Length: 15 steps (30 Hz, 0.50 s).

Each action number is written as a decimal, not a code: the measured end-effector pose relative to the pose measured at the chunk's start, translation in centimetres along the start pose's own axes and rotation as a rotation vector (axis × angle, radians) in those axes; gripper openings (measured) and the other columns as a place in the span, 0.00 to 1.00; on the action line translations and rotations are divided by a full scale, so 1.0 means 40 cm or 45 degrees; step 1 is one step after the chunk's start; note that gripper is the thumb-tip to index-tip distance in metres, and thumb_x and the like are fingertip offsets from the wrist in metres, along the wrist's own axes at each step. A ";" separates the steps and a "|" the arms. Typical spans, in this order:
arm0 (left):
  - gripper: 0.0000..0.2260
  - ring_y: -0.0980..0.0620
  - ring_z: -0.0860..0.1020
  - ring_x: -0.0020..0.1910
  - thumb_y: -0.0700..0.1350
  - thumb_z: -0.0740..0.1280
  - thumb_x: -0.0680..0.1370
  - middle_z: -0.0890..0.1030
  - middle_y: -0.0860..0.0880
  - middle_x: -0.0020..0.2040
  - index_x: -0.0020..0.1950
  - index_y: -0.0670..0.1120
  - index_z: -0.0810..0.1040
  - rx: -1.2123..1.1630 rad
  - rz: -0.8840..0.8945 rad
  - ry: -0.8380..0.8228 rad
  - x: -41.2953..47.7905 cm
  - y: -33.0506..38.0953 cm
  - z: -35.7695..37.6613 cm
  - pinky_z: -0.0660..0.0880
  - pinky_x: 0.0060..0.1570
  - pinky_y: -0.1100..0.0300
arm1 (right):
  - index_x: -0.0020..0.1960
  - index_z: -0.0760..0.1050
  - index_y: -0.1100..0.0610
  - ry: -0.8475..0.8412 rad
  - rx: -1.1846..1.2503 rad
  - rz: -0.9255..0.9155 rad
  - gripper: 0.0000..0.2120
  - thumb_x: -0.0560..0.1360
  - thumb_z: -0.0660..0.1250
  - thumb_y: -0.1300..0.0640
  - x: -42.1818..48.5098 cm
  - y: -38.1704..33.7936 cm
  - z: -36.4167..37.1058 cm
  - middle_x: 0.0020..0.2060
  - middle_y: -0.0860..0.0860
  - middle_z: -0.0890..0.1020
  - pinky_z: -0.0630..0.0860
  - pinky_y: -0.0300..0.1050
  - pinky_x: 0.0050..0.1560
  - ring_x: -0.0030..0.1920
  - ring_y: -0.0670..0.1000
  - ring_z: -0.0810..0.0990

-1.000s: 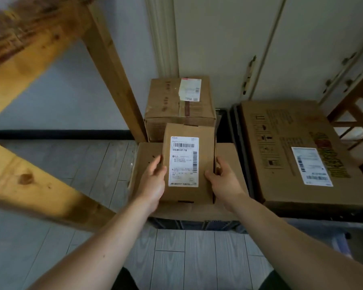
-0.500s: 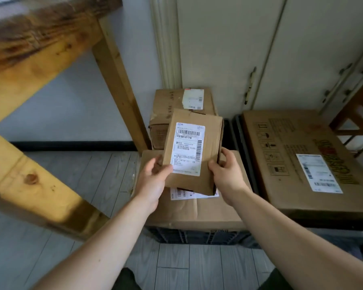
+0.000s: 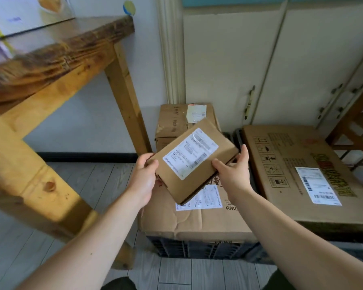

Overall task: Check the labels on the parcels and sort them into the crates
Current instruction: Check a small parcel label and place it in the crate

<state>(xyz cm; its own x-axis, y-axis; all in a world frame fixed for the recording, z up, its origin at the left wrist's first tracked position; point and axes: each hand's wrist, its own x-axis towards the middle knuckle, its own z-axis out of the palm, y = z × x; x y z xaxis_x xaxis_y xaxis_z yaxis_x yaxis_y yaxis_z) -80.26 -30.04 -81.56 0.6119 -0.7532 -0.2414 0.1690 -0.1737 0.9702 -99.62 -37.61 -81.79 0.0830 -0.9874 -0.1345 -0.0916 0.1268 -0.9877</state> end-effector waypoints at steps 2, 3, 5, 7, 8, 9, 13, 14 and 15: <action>0.07 0.52 0.77 0.52 0.43 0.58 0.84 0.79 0.47 0.55 0.58 0.53 0.73 0.064 0.027 -0.010 0.014 0.006 -0.007 0.74 0.48 0.58 | 0.80 0.51 0.47 0.000 -0.076 -0.009 0.41 0.75 0.71 0.57 -0.003 -0.001 -0.008 0.73 0.48 0.66 0.72 0.42 0.57 0.63 0.45 0.72; 0.08 0.53 0.77 0.51 0.43 0.58 0.84 0.79 0.48 0.54 0.61 0.51 0.72 0.105 0.037 -0.021 0.017 0.012 -0.009 0.74 0.46 0.60 | 0.80 0.53 0.48 -0.020 -0.116 -0.021 0.39 0.76 0.71 0.57 -0.004 0.001 -0.011 0.73 0.48 0.67 0.71 0.41 0.57 0.63 0.46 0.71; 0.10 0.52 0.78 0.52 0.44 0.60 0.84 0.79 0.48 0.56 0.65 0.51 0.71 0.193 0.055 0.022 0.028 0.014 -0.007 0.76 0.47 0.58 | 0.79 0.57 0.49 -0.041 -0.193 -0.025 0.37 0.75 0.71 0.55 -0.008 0.011 -0.013 0.70 0.49 0.70 0.71 0.40 0.54 0.61 0.46 0.74; 0.13 0.48 0.78 0.55 0.46 0.65 0.81 0.77 0.46 0.59 0.64 0.51 0.68 0.249 0.067 0.198 0.035 0.016 -0.004 0.78 0.53 0.52 | 0.77 0.60 0.51 -0.046 -0.284 -0.026 0.36 0.74 0.72 0.52 -0.016 0.017 -0.013 0.66 0.50 0.73 0.74 0.40 0.50 0.58 0.48 0.77; 0.15 0.47 0.78 0.54 0.47 0.68 0.79 0.76 0.45 0.59 0.62 0.50 0.67 0.253 0.061 0.290 0.035 0.018 -0.002 0.78 0.53 0.50 | 0.76 0.60 0.52 -0.044 -0.315 -0.021 0.36 0.73 0.73 0.51 -0.020 0.022 -0.011 0.65 0.51 0.73 0.75 0.41 0.50 0.57 0.49 0.77; 0.17 0.46 0.79 0.53 0.48 0.70 0.77 0.76 0.45 0.58 0.60 0.49 0.66 0.250 0.058 0.336 0.035 0.020 0.000 0.78 0.53 0.50 | 0.75 0.60 0.52 -0.040 -0.342 -0.011 0.36 0.73 0.74 0.50 -0.023 0.027 -0.010 0.65 0.51 0.73 0.77 0.43 0.51 0.56 0.49 0.77; 0.18 0.50 0.78 0.53 0.45 0.71 0.78 0.78 0.51 0.57 0.65 0.50 0.71 0.330 0.136 0.177 0.015 0.013 0.006 0.77 0.53 0.52 | 0.77 0.55 0.52 -0.085 -0.494 -0.044 0.38 0.75 0.71 0.46 -0.041 0.032 -0.004 0.70 0.50 0.66 0.73 0.46 0.61 0.61 0.48 0.72; 0.21 0.51 0.77 0.55 0.43 0.70 0.78 0.77 0.53 0.57 0.69 0.50 0.70 0.362 0.155 0.105 0.009 0.007 0.005 0.76 0.54 0.54 | 0.79 0.52 0.52 -0.123 -0.528 -0.055 0.39 0.76 0.70 0.45 -0.045 0.035 -0.003 0.72 0.49 0.65 0.71 0.45 0.63 0.64 0.48 0.71; 0.24 0.52 0.76 0.57 0.42 0.70 0.78 0.77 0.54 0.58 0.72 0.50 0.68 0.397 0.166 0.037 0.006 -0.001 0.002 0.75 0.55 0.55 | 0.80 0.50 0.52 -0.166 -0.562 -0.064 0.40 0.76 0.69 0.45 -0.049 0.037 0.000 0.73 0.48 0.64 0.70 0.45 0.63 0.65 0.47 0.69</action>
<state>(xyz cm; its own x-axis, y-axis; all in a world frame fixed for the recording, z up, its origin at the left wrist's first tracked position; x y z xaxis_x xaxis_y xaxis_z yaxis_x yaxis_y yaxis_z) -80.18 -30.25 -81.65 0.6351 -0.7645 -0.1108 -0.1543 -0.2661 0.9515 -99.93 -35.51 -83.00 0.2196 -0.9677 -0.1238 -0.4959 -0.0014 -0.8684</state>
